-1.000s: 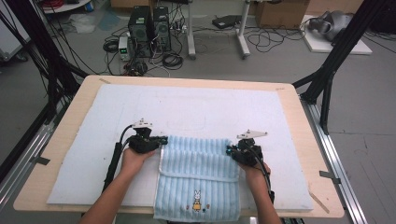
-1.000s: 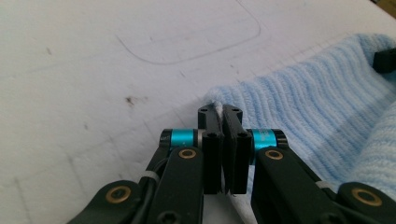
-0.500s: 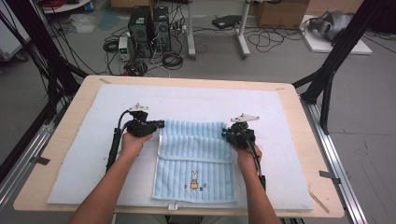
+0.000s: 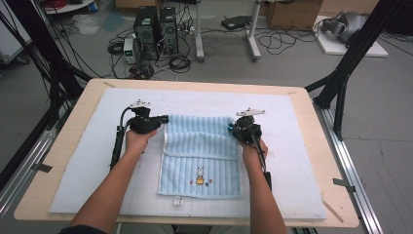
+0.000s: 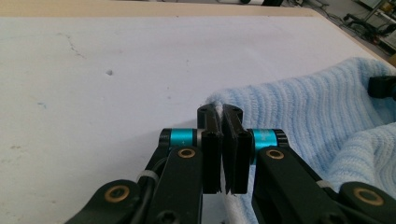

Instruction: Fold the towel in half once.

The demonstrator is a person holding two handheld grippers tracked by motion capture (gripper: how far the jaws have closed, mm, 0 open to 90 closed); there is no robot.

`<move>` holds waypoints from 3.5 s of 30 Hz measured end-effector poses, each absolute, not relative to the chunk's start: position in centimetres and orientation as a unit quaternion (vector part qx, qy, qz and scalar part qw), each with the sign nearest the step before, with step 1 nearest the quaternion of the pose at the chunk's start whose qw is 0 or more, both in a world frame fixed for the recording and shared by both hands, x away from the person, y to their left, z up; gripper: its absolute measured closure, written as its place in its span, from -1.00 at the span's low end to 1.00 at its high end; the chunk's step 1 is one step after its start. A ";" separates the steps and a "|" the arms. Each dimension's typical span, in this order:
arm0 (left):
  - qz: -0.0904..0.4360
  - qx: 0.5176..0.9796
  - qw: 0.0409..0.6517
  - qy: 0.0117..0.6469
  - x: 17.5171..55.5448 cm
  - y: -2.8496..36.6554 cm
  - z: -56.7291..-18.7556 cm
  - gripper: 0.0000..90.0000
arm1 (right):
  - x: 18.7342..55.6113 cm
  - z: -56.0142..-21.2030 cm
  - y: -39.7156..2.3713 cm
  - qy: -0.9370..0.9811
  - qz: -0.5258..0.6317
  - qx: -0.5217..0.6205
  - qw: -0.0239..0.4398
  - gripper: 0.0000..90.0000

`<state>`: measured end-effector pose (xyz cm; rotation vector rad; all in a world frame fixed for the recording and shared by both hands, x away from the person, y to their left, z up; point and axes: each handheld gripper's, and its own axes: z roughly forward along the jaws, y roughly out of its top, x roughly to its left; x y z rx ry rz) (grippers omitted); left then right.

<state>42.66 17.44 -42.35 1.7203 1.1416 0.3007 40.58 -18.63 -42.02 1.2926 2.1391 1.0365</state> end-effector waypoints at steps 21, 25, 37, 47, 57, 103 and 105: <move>0.114 0.706 0.515 0.472 39.0 18.9 -42.7 -0.09 | 37.3 -40.9 -20.3 0.740 0.414 0.478 0.231 0.22; 0.112 0.712 0.518 0.460 37.4 19.3 -42.7 -0.06 | 35.6 -40.3 -20.8 0.739 0.427 0.464 0.235 0.20; 0.090 0.746 0.499 0.432 34.3 18.6 -43.8 0.05 | 32.0 -40.6 -21.1 0.756 0.431 0.434 0.232 0.17; 0.096 0.775 0.459 0.424 34.1 17.1 -44.9 0.56 | 30.7 -41.6 -22.6 0.745 0.433 0.452 0.229 0.17; 0.095 0.769 0.484 0.407 33.4 17.1 -44.1 0.87 | 30.4 -42.6 -22.4 0.762 0.414 0.451 0.210 0.21; 0.018 0.763 0.525 0.378 26.5 19.6 -43.2 0.88 | 21.8 -42.0 -21.8 0.807 0.412 0.361 0.221 0.89; 0.018 0.767 0.519 0.376 26.2 19.7 -43.5 0.89 | 21.3 -42.1 -21.7 0.809 0.411 0.360 0.218 0.89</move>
